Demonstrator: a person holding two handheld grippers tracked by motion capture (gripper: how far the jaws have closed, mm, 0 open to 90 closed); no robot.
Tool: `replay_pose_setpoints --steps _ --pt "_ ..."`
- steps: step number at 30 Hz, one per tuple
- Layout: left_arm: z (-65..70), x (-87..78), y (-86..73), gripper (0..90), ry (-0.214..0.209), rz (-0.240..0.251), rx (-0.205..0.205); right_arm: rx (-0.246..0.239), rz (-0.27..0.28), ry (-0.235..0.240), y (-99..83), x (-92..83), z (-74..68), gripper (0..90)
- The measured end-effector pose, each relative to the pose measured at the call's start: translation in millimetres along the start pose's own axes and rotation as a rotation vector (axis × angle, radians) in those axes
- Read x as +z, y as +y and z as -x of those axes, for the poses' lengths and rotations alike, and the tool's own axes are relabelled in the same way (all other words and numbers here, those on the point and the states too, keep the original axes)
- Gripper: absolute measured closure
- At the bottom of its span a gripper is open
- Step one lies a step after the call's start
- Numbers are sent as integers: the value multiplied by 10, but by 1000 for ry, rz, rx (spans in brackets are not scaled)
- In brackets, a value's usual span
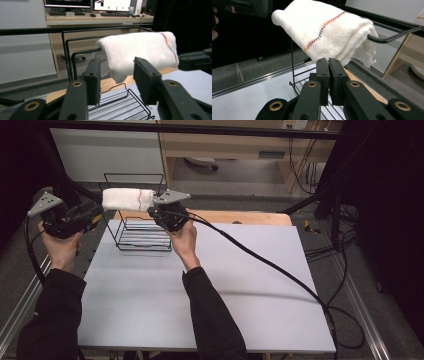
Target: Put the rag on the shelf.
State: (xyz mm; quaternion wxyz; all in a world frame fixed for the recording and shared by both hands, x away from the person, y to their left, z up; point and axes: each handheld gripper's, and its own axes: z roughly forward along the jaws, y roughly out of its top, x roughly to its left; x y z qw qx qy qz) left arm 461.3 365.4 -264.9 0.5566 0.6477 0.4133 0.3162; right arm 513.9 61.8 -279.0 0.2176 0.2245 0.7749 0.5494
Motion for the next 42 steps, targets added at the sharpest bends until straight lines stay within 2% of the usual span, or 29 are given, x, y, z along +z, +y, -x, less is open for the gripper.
replay_pose_setpoints --steps 3,5,7,10,11,15,18,23,26,34,38,42 --pt "-10 76 26 511 31 -44 -19 12 15 1 -11 -4 0 825" --pt "-31 137 10 498 37 -78 -38 10 25 -7 -1 -15 -8 717" --pt "-35 174 -15 554 23 -99 -36 26 31 -3 16 -31 -1 702" --pt "-24 219 -45 640 20 -132 -27 50 39 2 36 -50 7 614" --pt "-18 231 -51 664 22 -138 -26 58 39 -2 39 -53 7 611" --pt "2 255 -76 701 24 -134 -17 83 32 -16 45 -36 22 550" --pt "4 283 -110 713 34 -143 -6 111 11 -17 35 -3 57 569" --pt "16 330 -139 829 44 -140 -4 106 -3 -12 10 30 67 808" --pt "23 332 -141 875 49 -133 7 95 -4 -19 8 36 79 869" --pt "56 382 -147 893 87 -138 36 100 -15 -61 -40 128 131 876" --pt "43 359 -151 885 74 -133 25 88 -8 -59 -36 118 124 863" --pt "59 266 -140 794 62 -119 31 59 1 -48 -11 45 86 746"
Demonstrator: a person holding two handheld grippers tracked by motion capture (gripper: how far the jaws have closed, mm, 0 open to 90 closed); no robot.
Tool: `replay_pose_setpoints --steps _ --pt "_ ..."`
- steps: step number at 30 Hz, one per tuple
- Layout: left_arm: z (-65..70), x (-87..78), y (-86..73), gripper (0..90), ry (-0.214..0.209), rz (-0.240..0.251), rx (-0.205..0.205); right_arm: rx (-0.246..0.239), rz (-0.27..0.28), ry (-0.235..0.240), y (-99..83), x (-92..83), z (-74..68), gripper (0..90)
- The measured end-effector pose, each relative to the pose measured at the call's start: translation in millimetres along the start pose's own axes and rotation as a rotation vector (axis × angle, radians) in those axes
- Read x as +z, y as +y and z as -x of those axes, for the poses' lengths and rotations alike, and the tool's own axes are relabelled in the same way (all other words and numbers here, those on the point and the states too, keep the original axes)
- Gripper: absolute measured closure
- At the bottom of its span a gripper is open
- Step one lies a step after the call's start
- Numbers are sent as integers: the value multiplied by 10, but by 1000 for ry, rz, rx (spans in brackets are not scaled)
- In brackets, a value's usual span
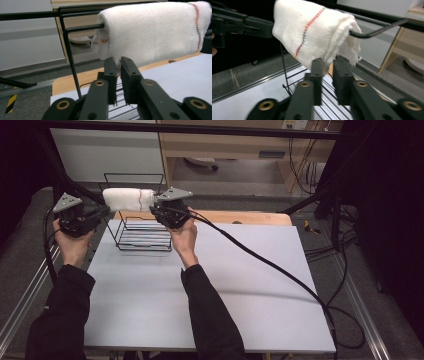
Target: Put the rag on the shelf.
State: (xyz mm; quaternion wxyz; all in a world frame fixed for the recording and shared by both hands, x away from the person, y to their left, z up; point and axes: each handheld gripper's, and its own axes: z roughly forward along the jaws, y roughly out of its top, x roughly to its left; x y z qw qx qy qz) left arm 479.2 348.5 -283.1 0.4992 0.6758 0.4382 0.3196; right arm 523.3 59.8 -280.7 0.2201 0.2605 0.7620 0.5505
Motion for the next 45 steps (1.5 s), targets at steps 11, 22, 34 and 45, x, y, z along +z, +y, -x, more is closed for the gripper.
replay_pose_setpoints --steps 11,22,34,45 --pt "119 -215 -95 500 -23 -10 38 13 14 43 8 -293 -68 423" --pt "277 -219 -419 290 -89 -39 46 48 -23 73 -282 -553 10 112" --pt "478 -165 -835 104 -141 -84 69 67 -68 84 -731 -974 202 10" --pt "684 -108 -1206 65 -194 -150 73 91 -106 51 -1213 -1474 445 4"
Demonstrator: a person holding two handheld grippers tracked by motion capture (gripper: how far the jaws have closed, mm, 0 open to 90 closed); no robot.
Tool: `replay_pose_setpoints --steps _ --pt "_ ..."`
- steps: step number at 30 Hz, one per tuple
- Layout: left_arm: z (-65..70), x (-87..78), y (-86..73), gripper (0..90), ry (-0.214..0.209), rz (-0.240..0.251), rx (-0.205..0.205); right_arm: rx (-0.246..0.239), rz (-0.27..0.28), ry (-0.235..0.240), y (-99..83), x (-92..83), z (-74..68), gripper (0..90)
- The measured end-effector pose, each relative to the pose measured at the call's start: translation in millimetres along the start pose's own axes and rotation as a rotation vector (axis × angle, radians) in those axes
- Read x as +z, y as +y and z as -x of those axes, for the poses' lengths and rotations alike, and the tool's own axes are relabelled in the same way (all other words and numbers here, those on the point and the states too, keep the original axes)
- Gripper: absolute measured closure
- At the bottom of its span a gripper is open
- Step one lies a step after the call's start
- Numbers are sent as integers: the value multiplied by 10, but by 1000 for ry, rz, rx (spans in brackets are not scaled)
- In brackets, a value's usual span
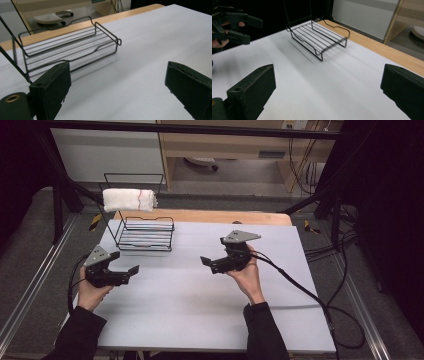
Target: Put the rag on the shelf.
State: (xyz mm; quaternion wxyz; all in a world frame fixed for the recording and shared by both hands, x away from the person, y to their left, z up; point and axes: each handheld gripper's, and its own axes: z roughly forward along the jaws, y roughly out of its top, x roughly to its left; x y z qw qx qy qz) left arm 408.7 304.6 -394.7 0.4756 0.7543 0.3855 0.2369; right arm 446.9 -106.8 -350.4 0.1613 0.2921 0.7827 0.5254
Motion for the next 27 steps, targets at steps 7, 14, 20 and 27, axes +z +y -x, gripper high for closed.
replay_pose_setpoints --steps 7,14,20,27 --pt "93 39 -166 58 -22 -26 3 37 -12 -32 -347 -353 177 3" --pt "161 57 -274 57 -39 -45 11 62 -38 -71 -714 -686 325 3" --pt "179 66 -374 57 -46 -73 30 91 -45 -85 -1000 -936 425 3" --pt "166 61 -449 57 -43 -103 29 123 -55 -107 -1282 -1162 516 3"
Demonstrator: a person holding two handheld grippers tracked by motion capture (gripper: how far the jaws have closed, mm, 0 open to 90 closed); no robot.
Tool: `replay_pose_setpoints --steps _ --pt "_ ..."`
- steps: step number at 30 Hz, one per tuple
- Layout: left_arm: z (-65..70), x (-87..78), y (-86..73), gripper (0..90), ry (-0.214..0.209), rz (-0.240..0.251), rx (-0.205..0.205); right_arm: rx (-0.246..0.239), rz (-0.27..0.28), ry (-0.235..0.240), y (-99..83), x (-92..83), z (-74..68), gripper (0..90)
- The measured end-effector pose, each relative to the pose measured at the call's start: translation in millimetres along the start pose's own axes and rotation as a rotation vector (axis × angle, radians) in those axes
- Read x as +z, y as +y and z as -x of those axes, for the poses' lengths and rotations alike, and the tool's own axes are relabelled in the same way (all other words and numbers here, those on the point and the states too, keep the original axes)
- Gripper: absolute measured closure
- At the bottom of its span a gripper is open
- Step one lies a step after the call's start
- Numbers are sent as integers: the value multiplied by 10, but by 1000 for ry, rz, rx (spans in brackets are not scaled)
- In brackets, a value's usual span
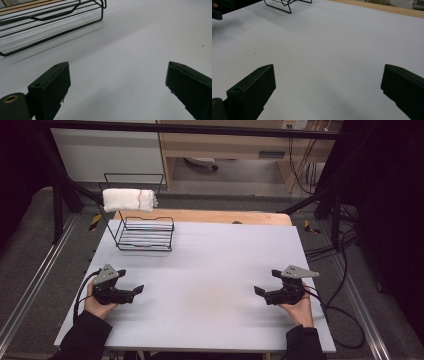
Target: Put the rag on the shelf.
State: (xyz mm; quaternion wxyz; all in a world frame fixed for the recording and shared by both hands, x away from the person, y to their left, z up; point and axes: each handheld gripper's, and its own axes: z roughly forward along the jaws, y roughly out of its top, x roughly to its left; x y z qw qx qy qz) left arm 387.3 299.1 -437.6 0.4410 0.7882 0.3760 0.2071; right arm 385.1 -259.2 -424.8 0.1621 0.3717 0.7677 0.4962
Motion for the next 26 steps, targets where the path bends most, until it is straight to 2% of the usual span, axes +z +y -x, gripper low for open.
replay_pose_setpoints --steps 10,12,17,26 --pt "7 25 -47 56 -7 -31 10 25 -9 -11 -277 -131 101 3" --pt "9 22 -52 54 -8 -34 16 16 -40 -21 -293 -132 110 3" --pt "-2 16 -74 54 -9 -36 6 17 -43 -24 -314 -123 112 3" --pt "-7 21 -85 55 -5 -41 12 20 -47 -17 -324 -121 97 3"
